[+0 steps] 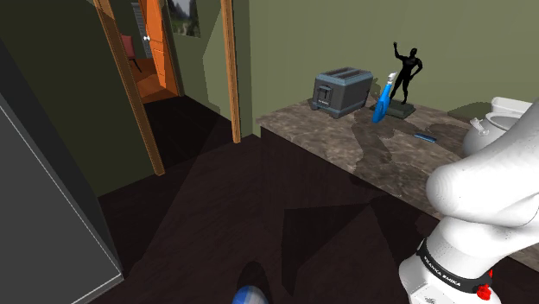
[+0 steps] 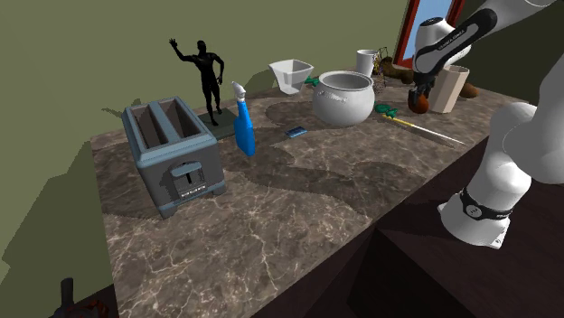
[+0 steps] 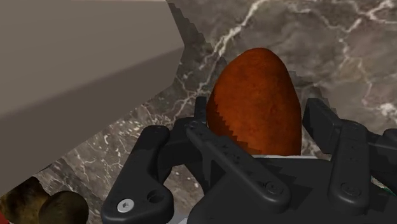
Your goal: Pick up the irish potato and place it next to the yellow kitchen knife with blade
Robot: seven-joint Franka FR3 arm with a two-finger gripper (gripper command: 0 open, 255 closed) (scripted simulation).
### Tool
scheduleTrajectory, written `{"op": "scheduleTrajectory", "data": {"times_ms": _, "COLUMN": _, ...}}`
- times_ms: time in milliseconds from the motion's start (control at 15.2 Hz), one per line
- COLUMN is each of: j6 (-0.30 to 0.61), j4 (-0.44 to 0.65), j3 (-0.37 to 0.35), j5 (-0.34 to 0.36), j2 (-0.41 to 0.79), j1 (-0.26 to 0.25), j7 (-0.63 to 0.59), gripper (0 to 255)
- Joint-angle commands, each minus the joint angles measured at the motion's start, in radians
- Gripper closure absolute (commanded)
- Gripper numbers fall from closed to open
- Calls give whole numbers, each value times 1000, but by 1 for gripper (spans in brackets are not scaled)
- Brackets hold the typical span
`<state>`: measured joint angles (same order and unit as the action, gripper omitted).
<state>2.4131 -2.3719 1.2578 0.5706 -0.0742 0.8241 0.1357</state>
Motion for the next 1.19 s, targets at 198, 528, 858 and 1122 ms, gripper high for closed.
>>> {"op": "scheduleTrajectory", "data": {"times_ms": 198, "j6": 0, "j4": -9, "j3": 3, "j5": -4, "j2": 5, "j1": 0, "j7": 1, "gripper": 255}}
{"op": "scheduleTrajectory", "data": {"times_ms": 528, "j6": -4, "j4": -7, "j3": 1, "j5": 3, "j2": -2, "j1": 4, "j7": -1, "gripper": 0}}
{"op": "scheduleTrajectory", "data": {"times_ms": 858, "j6": -122, "j4": 15, "j3": -68, "j5": 98, "j2": -120, "j1": 29, "j7": -72, "gripper": 0}}
{"op": "scheduleTrajectory", "data": {"times_ms": 1122, "j6": -210, "j4": 35, "j3": -141, "j5": 131, "j2": -191, "j1": 63, "j7": -98, "gripper": 0}}
